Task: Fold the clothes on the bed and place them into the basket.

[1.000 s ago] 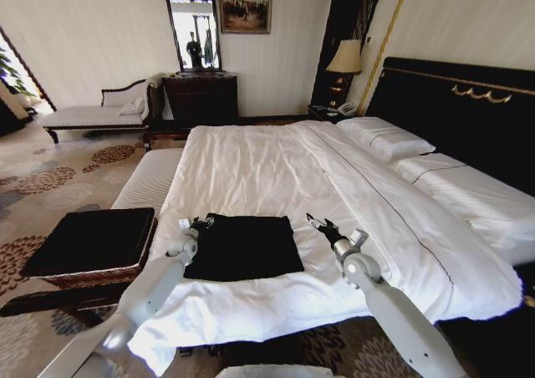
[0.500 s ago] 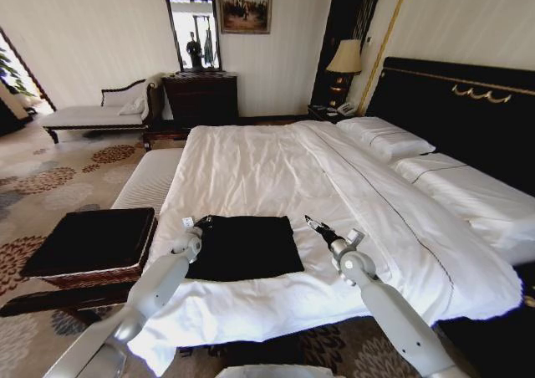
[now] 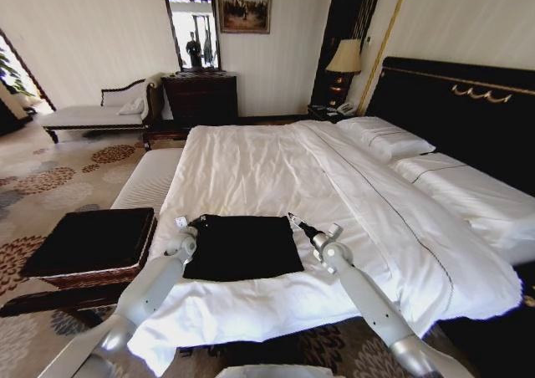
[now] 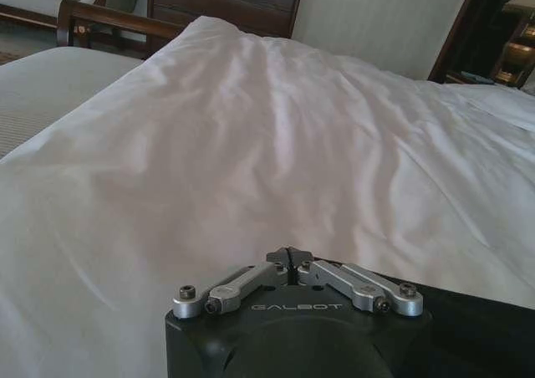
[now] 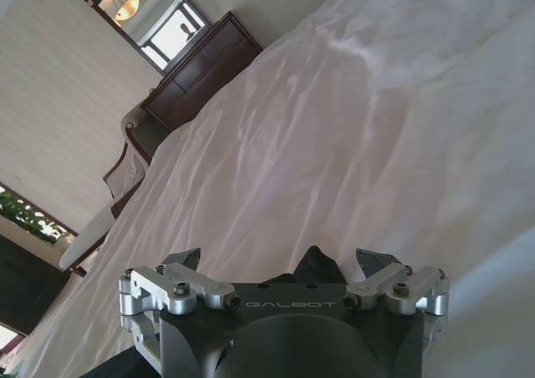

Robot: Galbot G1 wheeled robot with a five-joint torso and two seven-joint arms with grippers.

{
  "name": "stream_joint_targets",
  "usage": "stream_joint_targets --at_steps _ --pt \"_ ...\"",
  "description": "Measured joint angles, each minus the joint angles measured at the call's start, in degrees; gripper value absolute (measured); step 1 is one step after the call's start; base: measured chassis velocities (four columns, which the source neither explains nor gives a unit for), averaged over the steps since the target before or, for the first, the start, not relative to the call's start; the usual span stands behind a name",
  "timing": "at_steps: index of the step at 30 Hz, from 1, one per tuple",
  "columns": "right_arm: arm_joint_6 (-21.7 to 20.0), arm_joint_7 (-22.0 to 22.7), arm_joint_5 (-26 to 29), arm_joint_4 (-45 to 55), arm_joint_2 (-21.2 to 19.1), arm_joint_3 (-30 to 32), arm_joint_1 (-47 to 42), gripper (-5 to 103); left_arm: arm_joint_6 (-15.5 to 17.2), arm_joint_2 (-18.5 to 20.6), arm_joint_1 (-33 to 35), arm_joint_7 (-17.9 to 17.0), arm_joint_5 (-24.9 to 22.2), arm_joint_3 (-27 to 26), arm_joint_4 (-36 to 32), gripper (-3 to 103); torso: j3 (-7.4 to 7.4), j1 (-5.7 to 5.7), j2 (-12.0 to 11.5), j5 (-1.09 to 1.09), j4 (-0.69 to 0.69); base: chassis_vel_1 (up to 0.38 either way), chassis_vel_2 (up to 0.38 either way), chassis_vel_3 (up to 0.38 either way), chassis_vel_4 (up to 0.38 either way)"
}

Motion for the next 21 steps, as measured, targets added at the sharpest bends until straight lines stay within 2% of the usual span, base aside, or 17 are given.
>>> stream_joint_targets --at_steps 5,15,16,17,19,20,21 --pt "0.35 -0.88 -2.48 -7.5 2.81 -1.7 4.14 100 0.19 0.38 0.19 -0.19 -0.39 0.01 -0.8 0 0.0 0.01 0.0 0.02 0.02 0.0 0.0 0.0 0.0" --pt "0.24 -1.49 -3.14 -12.09 2.88 -3.74 6.25 102 0.22 0.37 0.54 -0.27 -0.38 0.01 -1.68 0 0.0 0.0 0.01 0.01 -0.01 0.0 0.0 0.0 0.0" --pt "0.23 -1.49 -3.15 -12.4 2.9 -3.85 6.37 97 0.22 0.37 0.54 -0.27 -0.38 0.0 -1.69 0 0.0 0.0 0.0 0.01 -0.01 0.0 0.0 0.0 0.0" --pt "0.22 -1.51 -3.16 -12.58 2.9 -3.93 6.46 97 0.22 0.36 0.55 -0.27 -0.38 -0.02 -1.69 0 0.0 0.0 0.01 0.0 -0.01 0.0 0.0 0.0 0.0" --pt "0.19 -1.56 -3.16 -12.64 2.87 -4.0 6.48 87 0.21 0.31 0.55 -0.27 -0.37 -0.07 -1.69 0 0.0 0.01 0.0 0.01 -0.01 0.0 0.0 0.0 0.0" --pt "0.19 -1.56 -3.16 -12.64 2.87 -4.0 6.48 87 0.21 0.31 0.55 -0.27 -0.37 -0.07 -1.69 0 0.0 0.01 0.0 0.01 -0.01 0.0 0.0 0.0 0.0" --pt "0.16 -1.56 -3.16 -12.62 2.85 -4.0 6.47 82 0.19 0.3 0.55 -0.26 -0.37 -0.1 -1.69 0 0.0 0.01 0.0 0.01 -0.01 0.0 0.0 0.0 0.0"
